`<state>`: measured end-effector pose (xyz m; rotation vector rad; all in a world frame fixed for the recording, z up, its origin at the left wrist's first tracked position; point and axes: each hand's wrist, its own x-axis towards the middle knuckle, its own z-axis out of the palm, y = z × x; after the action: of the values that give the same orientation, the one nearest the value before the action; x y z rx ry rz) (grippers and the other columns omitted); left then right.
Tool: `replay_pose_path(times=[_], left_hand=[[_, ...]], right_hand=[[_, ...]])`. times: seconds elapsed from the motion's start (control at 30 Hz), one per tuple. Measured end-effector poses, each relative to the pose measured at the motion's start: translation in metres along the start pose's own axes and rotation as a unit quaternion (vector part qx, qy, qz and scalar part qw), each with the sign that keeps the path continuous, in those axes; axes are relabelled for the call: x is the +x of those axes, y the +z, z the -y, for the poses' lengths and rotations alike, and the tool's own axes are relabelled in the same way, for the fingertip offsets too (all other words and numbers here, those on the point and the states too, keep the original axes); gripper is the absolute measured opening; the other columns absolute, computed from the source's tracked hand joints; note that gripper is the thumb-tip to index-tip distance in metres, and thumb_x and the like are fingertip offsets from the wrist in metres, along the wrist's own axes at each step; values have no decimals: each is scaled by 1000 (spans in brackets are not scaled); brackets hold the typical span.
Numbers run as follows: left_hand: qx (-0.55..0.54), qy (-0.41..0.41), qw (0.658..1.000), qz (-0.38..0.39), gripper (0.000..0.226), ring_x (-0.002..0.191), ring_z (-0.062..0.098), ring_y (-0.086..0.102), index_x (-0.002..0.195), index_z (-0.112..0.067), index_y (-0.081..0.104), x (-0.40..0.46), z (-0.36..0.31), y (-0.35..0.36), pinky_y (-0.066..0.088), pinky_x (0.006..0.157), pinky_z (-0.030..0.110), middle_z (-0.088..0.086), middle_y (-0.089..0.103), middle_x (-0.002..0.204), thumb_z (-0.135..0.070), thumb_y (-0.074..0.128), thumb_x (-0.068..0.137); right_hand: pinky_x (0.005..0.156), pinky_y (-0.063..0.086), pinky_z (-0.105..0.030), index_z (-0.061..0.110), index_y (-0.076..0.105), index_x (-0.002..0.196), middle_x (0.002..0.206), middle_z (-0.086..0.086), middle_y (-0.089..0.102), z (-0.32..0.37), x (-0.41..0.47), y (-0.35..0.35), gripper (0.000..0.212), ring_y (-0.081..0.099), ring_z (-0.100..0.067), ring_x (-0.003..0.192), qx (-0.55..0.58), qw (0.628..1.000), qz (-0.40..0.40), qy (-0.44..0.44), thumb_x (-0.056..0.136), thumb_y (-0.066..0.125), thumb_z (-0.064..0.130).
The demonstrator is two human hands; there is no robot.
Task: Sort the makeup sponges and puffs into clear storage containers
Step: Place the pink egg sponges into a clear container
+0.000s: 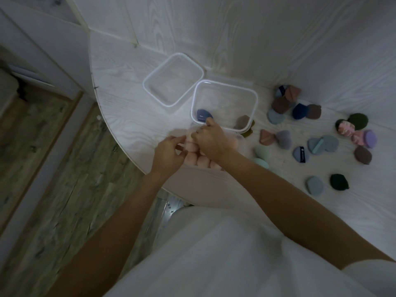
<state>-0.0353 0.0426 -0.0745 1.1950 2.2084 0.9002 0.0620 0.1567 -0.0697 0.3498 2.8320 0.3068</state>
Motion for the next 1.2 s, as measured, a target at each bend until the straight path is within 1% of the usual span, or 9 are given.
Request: replay_pose_path(times=[0.17, 0.33, 0.47, 0.57, 0.63, 0.77, 0.9, 1.03, 1.2], left_hand=[[-54, -32, 998, 33, 39, 78, 15, 64, 114, -10, 63, 3, 2, -3, 46, 75, 22, 7, 68, 104, -8, 71, 76], [-50, -55, 997, 7, 41, 86, 16, 62, 120, -12, 57, 31, -1, -11, 47, 82, 26, 4, 65, 110, -14, 67, 81], [-160, -53, 985, 23, 52, 107, 13, 52, 135, -14, 44, 66, -21, -20, 41, 93, 24, 4, 54, 129, -8, 61, 86], [-219, -68, 970, 80, 53, 110, 11, 49, 138, -23, 39, 84, -44, -25, 41, 97, 26, -5, 48, 128, -11, 57, 89], [-258, -77, 960, 83, 40, 106, 12, 53, 128, -29, 47, 87, -54, -28, 46, 93, 30, -9, 51, 120, -17, 56, 91], [-348, -120, 929, 38, 17, 106, 15, 57, 101, -23, 57, 68, -53, -35, 47, 93, 35, -5, 60, 107, -35, 45, 96], [-324, -111, 939, 4, 23, 99, 15, 60, 84, -18, 56, 37, -38, -29, 46, 89, 27, -1, 65, 97, -38, 49, 94], [-173, -112, 976, 66, 55, 107, 13, 52, 121, -12, 50, 14, -20, -9, 45, 87, 28, -3, 54, 118, -26, 76, 75], [-151, -78, 979, 111, 75, 102, 11, 52, 134, -20, 42, 0, -20, 4, 42, 75, 20, -9, 51, 115, -27, 81, 70]], right_hand=[[75, 42, -31, 18, 69, 71, 73, 0, 69, -12, -16, 6, 16, 61, -19, 73, 161, 970, -178, 26, 78, 54, 19], [83, 45, -31, 10, 70, 96, 98, -5, 69, -29, -58, -3, 20, 56, -21, 93, 339, 833, -366, 241, 84, 54, 10], [97, 39, -36, 17, 51, 128, 126, -9, 52, -60, -68, -7, 40, 47, -24, 112, 426, 713, -289, 477, 88, 56, 14], [109, 33, -39, 21, 20, 146, 146, -9, 33, -82, -64, -19, 63, 39, -24, 129, 653, 550, -195, 483, 93, 53, 30], [110, 33, -39, 28, 11, 148, 147, -8, 33, -88, -65, -25, 65, 40, -21, 129, 720, 507, -182, 437, 95, 48, 39], [104, 36, -31, 33, 29, 143, 125, 12, 44, -76, -89, -19, 49, 46, -9, 117, 683, 595, -231, 355, 96, 34, 49], [91, 38, -29, 19, 59, 120, 104, 7, 58, -64, -119, -8, 55, 53, -12, 99, 553, 755, -189, 297, 92, 27, 53], [94, 38, -39, 31, 45, 135, 140, -10, 41, -34, -121, 2, 71, 42, -29, 118, 330, 912, -39, 240, 77, 36, 72], [105, 27, -54, 32, 30, 141, 149, -16, 22, -18, -104, 7, 91, 30, -41, 126, 200, 953, 6, 227, 65, 68, 64]])
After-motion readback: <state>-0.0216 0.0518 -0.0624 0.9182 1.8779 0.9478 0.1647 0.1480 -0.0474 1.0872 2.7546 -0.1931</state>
